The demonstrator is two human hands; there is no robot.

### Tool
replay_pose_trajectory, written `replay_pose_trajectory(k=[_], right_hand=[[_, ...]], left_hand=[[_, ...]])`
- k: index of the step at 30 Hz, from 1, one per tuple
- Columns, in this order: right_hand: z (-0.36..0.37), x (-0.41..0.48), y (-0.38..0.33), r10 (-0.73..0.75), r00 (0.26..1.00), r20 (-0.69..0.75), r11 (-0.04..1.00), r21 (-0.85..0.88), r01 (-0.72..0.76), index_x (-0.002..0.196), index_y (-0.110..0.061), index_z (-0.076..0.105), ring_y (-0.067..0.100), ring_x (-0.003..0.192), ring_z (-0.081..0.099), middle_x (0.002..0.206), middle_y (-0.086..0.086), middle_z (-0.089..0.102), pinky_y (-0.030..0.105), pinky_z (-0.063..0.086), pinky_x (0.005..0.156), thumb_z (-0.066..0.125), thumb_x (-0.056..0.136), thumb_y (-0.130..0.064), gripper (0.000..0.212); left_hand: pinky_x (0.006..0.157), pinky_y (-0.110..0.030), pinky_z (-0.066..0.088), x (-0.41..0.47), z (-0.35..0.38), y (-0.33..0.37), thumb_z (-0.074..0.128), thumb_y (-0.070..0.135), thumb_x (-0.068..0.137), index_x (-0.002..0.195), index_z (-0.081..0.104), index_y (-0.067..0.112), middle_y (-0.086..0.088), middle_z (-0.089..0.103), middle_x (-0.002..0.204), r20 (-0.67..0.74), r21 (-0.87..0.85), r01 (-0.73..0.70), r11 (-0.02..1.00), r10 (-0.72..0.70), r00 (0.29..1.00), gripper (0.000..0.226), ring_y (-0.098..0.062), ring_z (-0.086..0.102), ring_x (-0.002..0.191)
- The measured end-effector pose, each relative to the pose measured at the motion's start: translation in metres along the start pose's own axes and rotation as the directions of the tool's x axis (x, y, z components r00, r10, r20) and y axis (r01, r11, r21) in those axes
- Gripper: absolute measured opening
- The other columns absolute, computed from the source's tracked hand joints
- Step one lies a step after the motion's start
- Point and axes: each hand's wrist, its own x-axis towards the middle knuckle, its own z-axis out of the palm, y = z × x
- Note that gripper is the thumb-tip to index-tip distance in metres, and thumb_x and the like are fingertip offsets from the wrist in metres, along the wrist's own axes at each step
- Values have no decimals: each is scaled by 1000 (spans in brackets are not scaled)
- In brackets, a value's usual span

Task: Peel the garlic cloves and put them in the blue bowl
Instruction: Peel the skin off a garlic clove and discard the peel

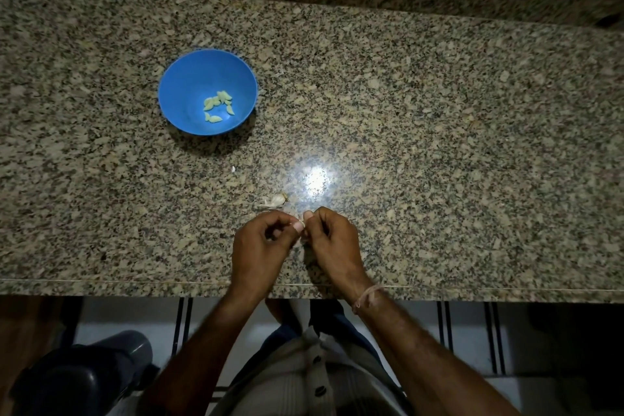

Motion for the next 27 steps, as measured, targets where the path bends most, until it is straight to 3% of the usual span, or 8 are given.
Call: replay_pose_trajectory(k=[6,8,11,14,17,20,22,27], right_hand=[[-2,0,-4,-9,998,-56,1000,12,10,65,-18,50,2,55,42,55,-13,48,26,36,55,61,106,-28,44],[-5,-1,-5,-21,998,-61,1000,-18,20,63,-24,48,-1,53,46,53,-16,47,16,33,53,62,105,-27,44],[-9,-4,-5,-24,998,-52,999,-32,22,68,-16,54,-14,57,55,54,-14,49,9,37,53,64,104,-23,39],[-10,-4,0,-34,998,-48,997,-68,31,72,-15,59,-7,59,54,60,-11,54,9,37,54,67,102,-27,34],[-13,-4,7,-43,998,-52,995,-90,39,75,-16,63,2,62,58,66,-7,64,16,44,58,71,99,-26,27],[-21,-4,10,-49,997,-55,995,-95,44,80,-18,71,6,71,67,73,-8,72,21,53,64,74,96,-24,17],[-26,-5,12,-49,997,-63,994,-96,43,82,-20,73,4,73,68,75,-11,73,19,53,67,74,95,-18,13],[-36,-7,19,-40,995,-94,994,-105,30,84,-22,73,11,76,70,77,-7,73,36,58,71,70,95,-12,15]], left_hand=[[76,-34,57,-2,2,-11,72,21,98,96,78,16,-5,76,85,16,-314,186,931,-191,981,8,-15,69,79],[74,-27,56,-2,-2,-15,72,16,98,98,77,20,0,76,86,-49,-233,172,957,-189,981,6,-10,71,79],[68,-23,55,-2,-14,-20,71,15,97,100,75,25,9,74,87,-171,11,90,996,-87,981,11,-4,69,79],[68,-26,55,3,-27,-29,70,13,96,106,74,24,8,72,95,-217,161,35,986,1,976,15,-5,67,84],[68,-19,48,1,-31,-32,74,11,93,113,71,22,5,64,109,-196,290,-17,957,77,978,23,-10,64,90],[72,-25,45,-6,-22,-26,77,14,92,120,64,21,4,55,117,-184,407,-78,910,165,969,32,-15,58,101],[73,-25,46,-10,-9,-22,76,15,93,122,62,18,4,55,118,-121,380,-167,910,228,966,32,-15,58,105],[75,-39,56,-4,31,-18,76,26,95,132,59,17,1,54,123,85,366,-276,889,263,961,41,-20,60,105]])
